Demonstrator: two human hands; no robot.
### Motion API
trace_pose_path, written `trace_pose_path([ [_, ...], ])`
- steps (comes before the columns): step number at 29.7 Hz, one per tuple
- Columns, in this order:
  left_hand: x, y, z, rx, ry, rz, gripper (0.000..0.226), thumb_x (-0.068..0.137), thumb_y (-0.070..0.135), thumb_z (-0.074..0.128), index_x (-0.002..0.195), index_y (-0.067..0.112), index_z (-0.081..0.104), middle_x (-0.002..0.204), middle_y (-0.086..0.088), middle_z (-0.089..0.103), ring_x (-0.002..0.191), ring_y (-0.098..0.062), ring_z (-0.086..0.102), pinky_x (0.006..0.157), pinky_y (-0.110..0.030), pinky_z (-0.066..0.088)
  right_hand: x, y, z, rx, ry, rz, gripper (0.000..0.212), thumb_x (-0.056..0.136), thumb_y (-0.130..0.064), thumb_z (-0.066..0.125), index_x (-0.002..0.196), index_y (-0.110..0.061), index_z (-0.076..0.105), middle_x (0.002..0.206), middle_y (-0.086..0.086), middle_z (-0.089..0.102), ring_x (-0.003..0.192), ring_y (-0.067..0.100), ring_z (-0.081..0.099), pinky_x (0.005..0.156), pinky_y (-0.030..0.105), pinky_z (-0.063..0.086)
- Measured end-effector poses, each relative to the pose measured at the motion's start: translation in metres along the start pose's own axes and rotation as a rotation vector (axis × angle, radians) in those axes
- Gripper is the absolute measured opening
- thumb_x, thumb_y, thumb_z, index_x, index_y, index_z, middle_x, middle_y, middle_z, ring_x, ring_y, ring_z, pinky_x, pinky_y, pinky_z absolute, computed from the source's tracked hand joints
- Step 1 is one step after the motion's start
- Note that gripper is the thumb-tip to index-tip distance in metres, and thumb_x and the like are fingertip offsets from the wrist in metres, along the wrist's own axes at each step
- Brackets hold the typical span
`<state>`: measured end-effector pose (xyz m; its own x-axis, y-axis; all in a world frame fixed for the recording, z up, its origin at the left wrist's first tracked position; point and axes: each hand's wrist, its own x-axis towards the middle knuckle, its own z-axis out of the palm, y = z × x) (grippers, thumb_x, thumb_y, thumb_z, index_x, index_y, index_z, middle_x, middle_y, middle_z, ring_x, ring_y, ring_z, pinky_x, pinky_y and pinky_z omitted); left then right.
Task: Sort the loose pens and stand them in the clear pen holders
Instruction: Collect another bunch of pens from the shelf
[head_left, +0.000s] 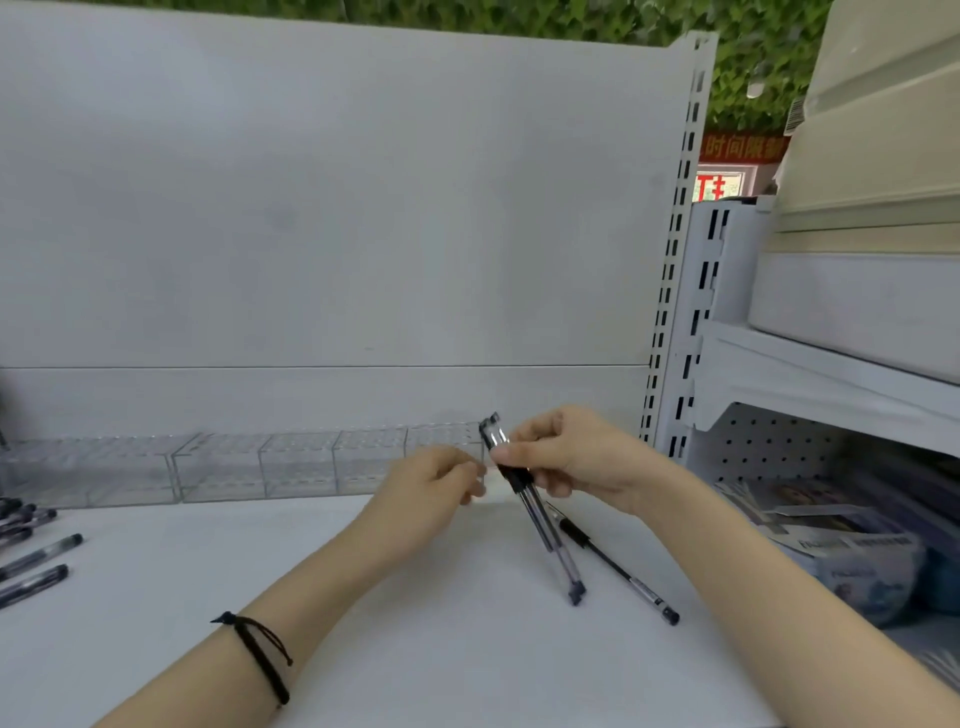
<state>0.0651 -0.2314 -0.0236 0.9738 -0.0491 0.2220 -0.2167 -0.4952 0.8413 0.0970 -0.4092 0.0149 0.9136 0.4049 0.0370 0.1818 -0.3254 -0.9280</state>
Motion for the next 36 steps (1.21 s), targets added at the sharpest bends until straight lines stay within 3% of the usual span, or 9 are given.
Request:
trace_pose_path([
  [2,-0.002,0.009,0.005,-0.398,-0.174,-0.159,0.025,0.099,0.017,0.044,0.102,0.013,0.068,0.097,-0.007,0.075,0.092,-0.019,0.070,0.078,-0.033,0.055,0.001,0.000,0.000,0.163,0.043,-0.028,0.012,0.081,-0.015,0.075,0.077,-0.007,0.066,0.061,0.002,0.063,0.045,0.008,0.045,0.040,0.016,0.036],
  [5,-0.008,0.016,0.010,-0.655,-0.388,-0.230,0.024,0.098,0.018,0.047,0.108,0.010,0.067,0.103,-0.013,0.074,0.093,-0.023,0.071,0.078,-0.031,0.057,0.006,0.004,0.003,0.237,0.119,-0.058,0.014,0.082,-0.013,0.074,0.075,-0.006,0.065,0.062,0.004,0.064,0.043,0.008,0.044,0.040,0.017,0.037],
  [13,-0.012,0.007,0.017,-0.769,-0.418,-0.178,0.013,0.099,0.010,0.047,0.109,0.005,0.055,0.077,-0.006,0.062,0.068,-0.021,0.065,0.066,-0.032,0.056,0.008,0.006,0.007,0.140,0.151,-0.114,0.019,0.080,-0.020,0.077,0.077,-0.007,0.062,0.057,0.002,0.057,0.045,0.010,0.047,0.041,0.019,0.035],
  [17,-0.007,0.007,0.018,-0.781,-0.387,-0.160,0.015,0.102,0.009,0.040,0.104,0.007,0.055,0.075,-0.005,0.064,0.059,-0.015,0.058,0.058,-0.026,0.051,0.005,0.002,-0.003,0.056,0.188,-0.076,0.032,0.089,-0.040,0.065,0.083,-0.009,0.066,0.069,0.000,0.066,0.048,0.009,0.048,0.043,0.020,0.034],
  [21,-0.002,0.002,0.018,-0.788,-0.323,-0.181,0.019,0.104,0.009,0.035,0.101,0.008,0.054,0.066,-0.002,0.057,0.052,-0.013,0.050,0.053,-0.026,0.045,0.005,0.011,-0.017,-0.526,0.319,0.015,0.036,0.086,-0.047,0.065,0.083,-0.012,0.065,0.075,0.000,0.069,0.057,0.011,0.055,0.054,0.026,0.048],
  [25,0.002,-0.001,0.016,-0.781,-0.241,-0.213,0.020,0.104,0.014,0.036,0.104,0.008,0.056,0.061,0.000,0.049,0.047,-0.011,0.042,0.047,-0.024,0.040,0.006,0.023,-0.017,-0.827,0.141,0.215,0.036,0.069,-0.046,0.079,0.080,-0.013,0.069,0.075,-0.002,0.071,0.062,0.012,0.060,0.074,0.032,0.055],
  [28,0.002,-0.002,0.014,-0.764,-0.213,-0.215,0.021,0.104,0.020,0.041,0.109,0.006,0.056,0.061,0.001,0.047,0.048,-0.011,0.041,0.046,-0.023,0.039,0.007,0.024,-0.014,-0.820,0.081,0.261,0.033,0.069,-0.035,0.082,0.084,-0.008,0.073,0.067,-0.002,0.067,0.060,0.012,0.058,0.073,0.033,0.055],
  [31,0.001,-0.002,0.013,-0.758,-0.203,-0.204,0.020,0.104,0.017,0.040,0.106,0.005,0.056,0.062,0.000,0.050,0.048,-0.011,0.045,0.046,-0.023,0.041,0.006,0.020,-0.012,-0.748,0.092,0.240,0.022,0.075,-0.029,0.077,0.080,-0.008,0.072,0.059,-0.001,0.061,0.051,0.011,0.053,0.054,0.023,0.046],
  [36,-0.002,0.002,0.013,-0.790,-0.217,-0.264,0.019,0.105,0.015,0.037,0.096,0.007,0.052,0.077,-0.014,0.072,0.060,-0.020,0.069,0.051,-0.026,0.054,0.009,0.015,-0.009,-0.146,0.170,0.051,0.015,0.087,-0.019,0.069,0.075,-0.011,0.065,0.055,-0.004,0.057,0.043,0.008,0.043,0.040,0.018,0.028],
])
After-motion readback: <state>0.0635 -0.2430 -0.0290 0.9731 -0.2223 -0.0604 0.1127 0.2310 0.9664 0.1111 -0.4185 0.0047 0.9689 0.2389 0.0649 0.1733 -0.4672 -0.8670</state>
